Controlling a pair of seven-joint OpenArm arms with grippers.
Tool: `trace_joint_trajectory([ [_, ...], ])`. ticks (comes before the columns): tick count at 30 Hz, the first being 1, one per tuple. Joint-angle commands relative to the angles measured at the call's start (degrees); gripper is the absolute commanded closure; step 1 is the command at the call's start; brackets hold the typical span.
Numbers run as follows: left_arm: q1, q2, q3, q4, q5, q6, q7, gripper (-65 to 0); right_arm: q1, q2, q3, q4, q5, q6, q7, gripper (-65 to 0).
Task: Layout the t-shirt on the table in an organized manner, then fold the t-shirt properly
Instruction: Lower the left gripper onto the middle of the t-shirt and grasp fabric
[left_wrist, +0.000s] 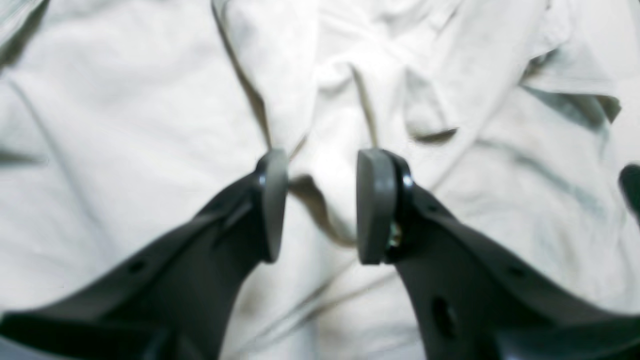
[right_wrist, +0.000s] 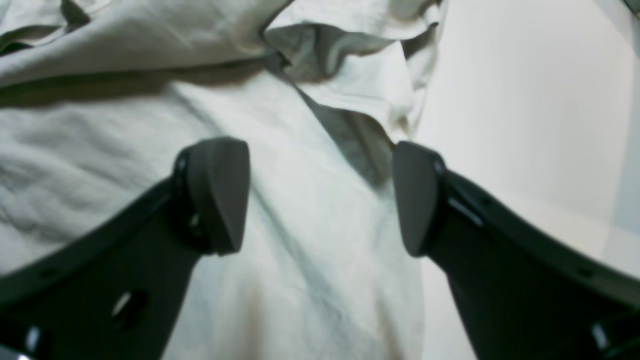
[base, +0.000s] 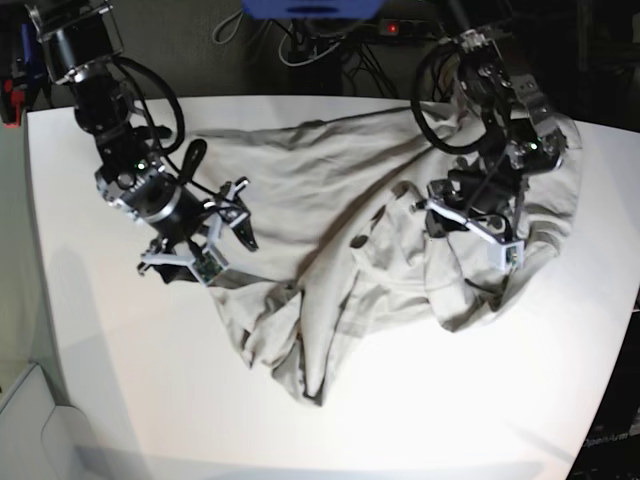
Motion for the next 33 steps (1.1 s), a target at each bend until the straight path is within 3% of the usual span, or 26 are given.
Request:
trace_joint_trajectory([
  [1, -0.8, 0.2, 0.1, 0.6, -0.7, 0.1, -1.0, -22.5, 0.8, 0.4, 1.2, 1.0, 0.1, 0.4, 1.4, -45.2],
  [12, -1.6, 0.2, 0.5, -7.1, -1.0, 0.1, -4.9, -22.5, 0.8, 0.3, 1.5, 1.0, 0.1, 0.4, 1.4, -45.2],
  [26, -5.2, 0.2, 0.5, -15.0, -0.9, 0.1, -5.0, -21.9, 0.8, 0.3, 1.5, 1.0, 0.1, 0.4, 1.4, -45.2],
  [28, -5.7, 0.2, 0.5, -15.7, -0.9, 0.1, -5.0, -16.9, 0.7, 0.3, 1.5, 1.0, 0.1, 0.4, 1.4, -45.2],
  [31, -6.7, 0.2, 0.5, -15.9, -1.2, 0.1, -5.0, 0.0, 0.7, 0.3, 1.6, 1.0, 0.1, 0.4, 1.4, -45.2],
  [33, -6.8, 0.2, 0.4, -15.2, -1.2, 0.1, -5.0, -0.9, 0.7, 0.3, 1.6, 1.0, 0.1, 0.4, 1.4, -45.2],
])
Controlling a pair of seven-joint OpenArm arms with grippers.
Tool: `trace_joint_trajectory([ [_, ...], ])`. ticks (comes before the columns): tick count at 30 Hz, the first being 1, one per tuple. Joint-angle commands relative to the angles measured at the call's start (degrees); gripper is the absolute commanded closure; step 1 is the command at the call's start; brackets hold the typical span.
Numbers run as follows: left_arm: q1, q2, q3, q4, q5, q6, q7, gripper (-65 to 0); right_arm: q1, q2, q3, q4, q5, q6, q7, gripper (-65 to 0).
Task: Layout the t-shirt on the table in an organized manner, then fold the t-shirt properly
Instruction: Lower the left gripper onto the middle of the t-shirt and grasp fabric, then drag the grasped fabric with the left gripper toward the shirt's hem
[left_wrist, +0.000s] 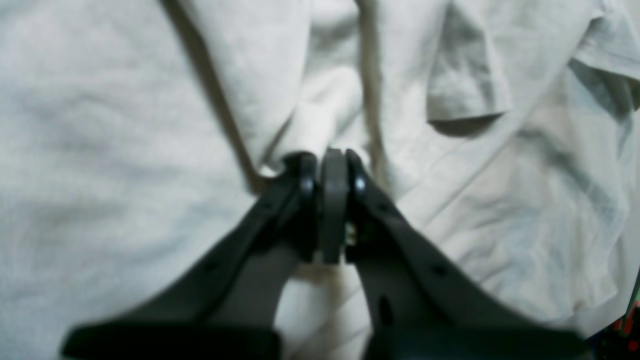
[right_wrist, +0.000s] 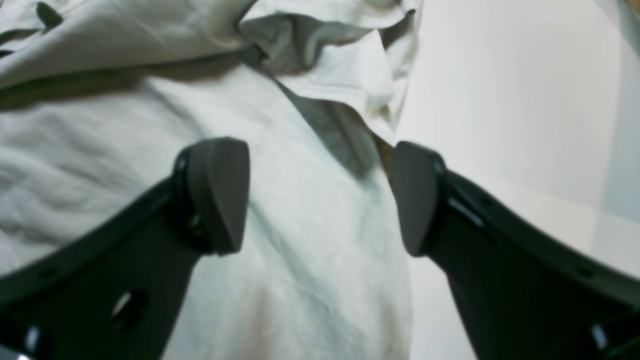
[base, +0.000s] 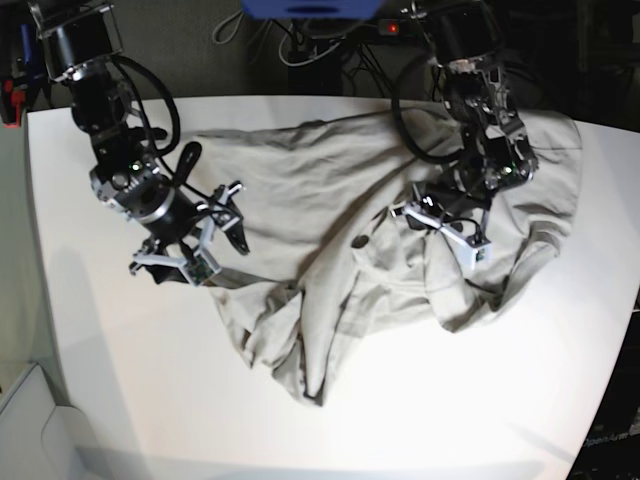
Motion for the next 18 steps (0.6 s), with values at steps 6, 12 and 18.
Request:
trace_joint_trajectory([
  [6, -4.2, 0.1, -0.2, 7.7, -0.6, 0.1, -0.8, -0.6, -0.2, 0.6, 0.6, 1.0, 0.2, 0.4, 1.4, -45.2],
  [12, -14.3, 0.1, -5.1, 5.9, 2.0, 0.2, -2.6, -0.6, -0.9, 0.6, 0.6, 1.0, 0.2, 0.4, 1.4, -45.2],
  [18, -25.4, -1.5, -5.8, -2.1, 8.4, 0.2, -8.8, -0.5, -1.0, 0.9, 0.6, 1.0, 0.2, 0.4, 1.4, -45.2],
])
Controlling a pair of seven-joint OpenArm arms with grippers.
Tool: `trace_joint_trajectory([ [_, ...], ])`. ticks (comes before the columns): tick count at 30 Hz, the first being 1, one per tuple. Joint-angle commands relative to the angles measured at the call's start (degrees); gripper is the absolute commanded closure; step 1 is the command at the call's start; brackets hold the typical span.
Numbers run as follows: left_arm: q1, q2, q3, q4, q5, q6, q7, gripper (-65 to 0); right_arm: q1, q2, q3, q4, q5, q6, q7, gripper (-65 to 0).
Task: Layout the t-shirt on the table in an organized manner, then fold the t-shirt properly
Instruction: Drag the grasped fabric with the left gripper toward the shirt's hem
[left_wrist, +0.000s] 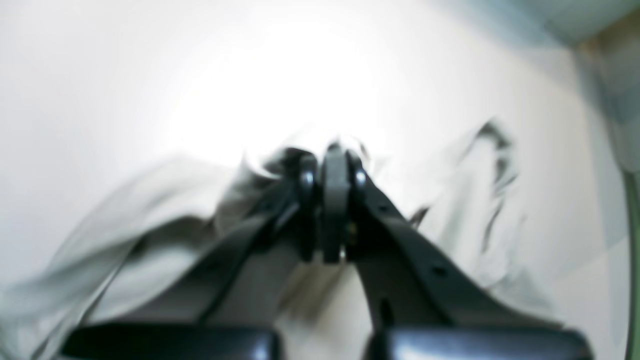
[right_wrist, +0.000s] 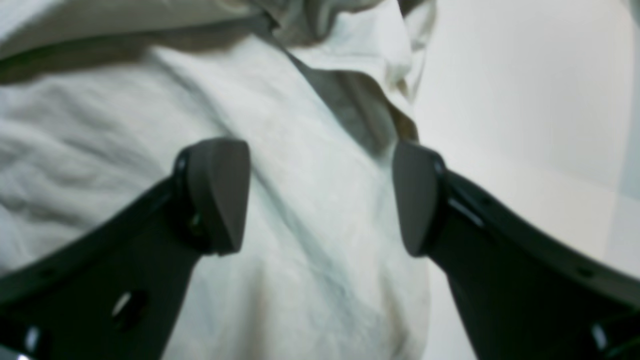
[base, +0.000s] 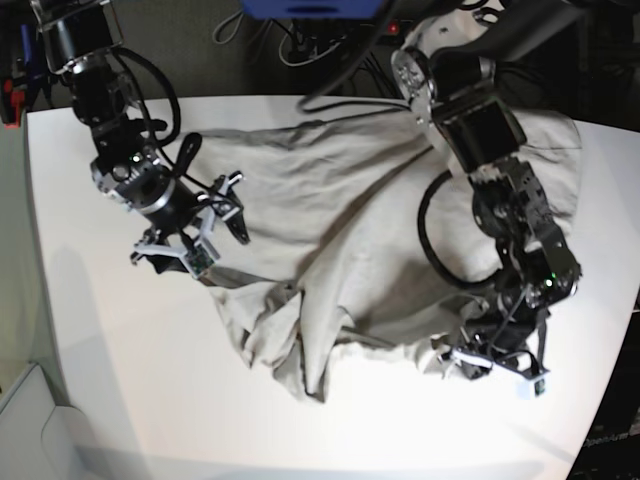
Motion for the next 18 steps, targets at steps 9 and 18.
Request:
trace_joint_trajectory([
  [9, -16.1, -3.9, 0.2, -21.0, 1.3, -0.3, -11.6, -0.5, -0.6, 1.6, 1.4, 1.0, 0.0, 0.4, 1.1, -45.2],
  [18, -27.8, -6.6, 0.4, -43.4, 1.3, -0.3, -23.3, -1.1, -3.7, 1.4, 4.6, 1.0, 0.0, 0.4, 1.1, -45.2],
])
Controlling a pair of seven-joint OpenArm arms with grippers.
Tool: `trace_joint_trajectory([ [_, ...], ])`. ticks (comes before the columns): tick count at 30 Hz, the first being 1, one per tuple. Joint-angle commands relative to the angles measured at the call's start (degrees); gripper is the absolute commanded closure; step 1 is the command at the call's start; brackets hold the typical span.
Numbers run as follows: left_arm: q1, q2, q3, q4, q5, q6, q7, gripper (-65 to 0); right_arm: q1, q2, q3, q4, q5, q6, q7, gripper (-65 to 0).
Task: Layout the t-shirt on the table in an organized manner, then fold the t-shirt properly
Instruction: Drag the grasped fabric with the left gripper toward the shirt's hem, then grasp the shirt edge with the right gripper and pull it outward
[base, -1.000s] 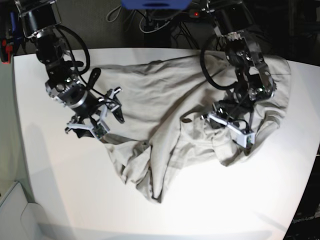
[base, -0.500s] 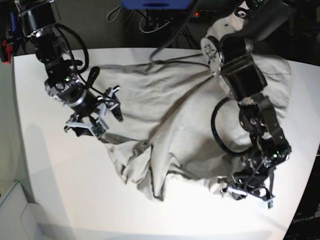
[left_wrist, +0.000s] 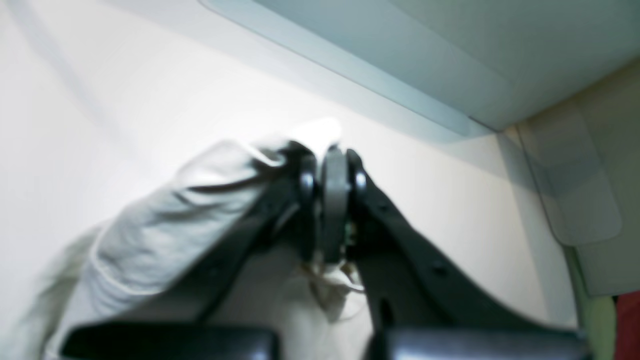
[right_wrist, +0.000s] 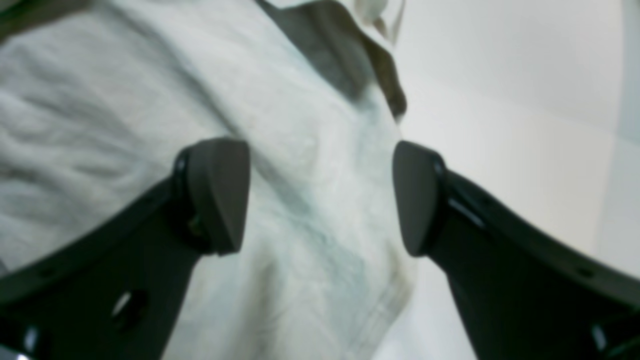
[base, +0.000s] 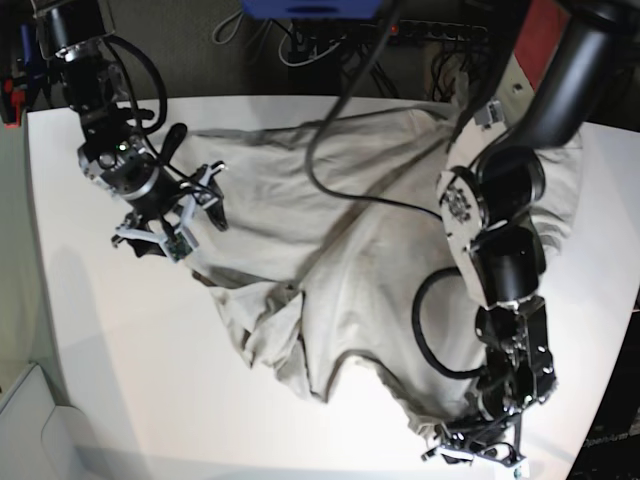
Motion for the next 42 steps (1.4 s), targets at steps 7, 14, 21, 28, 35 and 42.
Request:
trace_joint_trajectory([
  [7, -3.5, -2.6, 8.8, -5.4, -1.2, -0.3, -2.6, -30.7, -2.5, 0.5, 4.8, 4.9, 0.1, 0.4, 1.1, -45.2],
  [14, 0.0, -5.8, 9.0, -0.5, -1.4, -0.4, 1.2, -65.0, -4.6, 0.8, 5.6, 8.3, 0.1, 0.4, 1.0, -45.2],
  [21, 15.5, -6.9, 9.0, 22.1, -1.3, -0.4, 11.8, -65.0, -6.4, 0.2, 8.4, 9.1, 0.1, 0.4, 1.0, -45.2],
  [28, 27.5, -6.8, 9.0, 27.3, -1.3, -0.4, 11.2, -65.0, -5.7, -0.5, 8.3, 8.9, 0.1, 0.4, 1.0, -45.5],
  [35, 28.7, -7.4, 9.1, 16.1, -0.7, -0.4, 1.7, -65.0, -1.1, -3.2, 8.4, 8.6, 0.1, 0.4, -3.6, -45.5],
  [42, 28.8, -11.6, 9.1, 11.9, -0.7, -0.4, -1.4, -65.0, 4.6, -4.1, 6.1, 6.5, 0.1, 0.4, -7.5, -45.5],
])
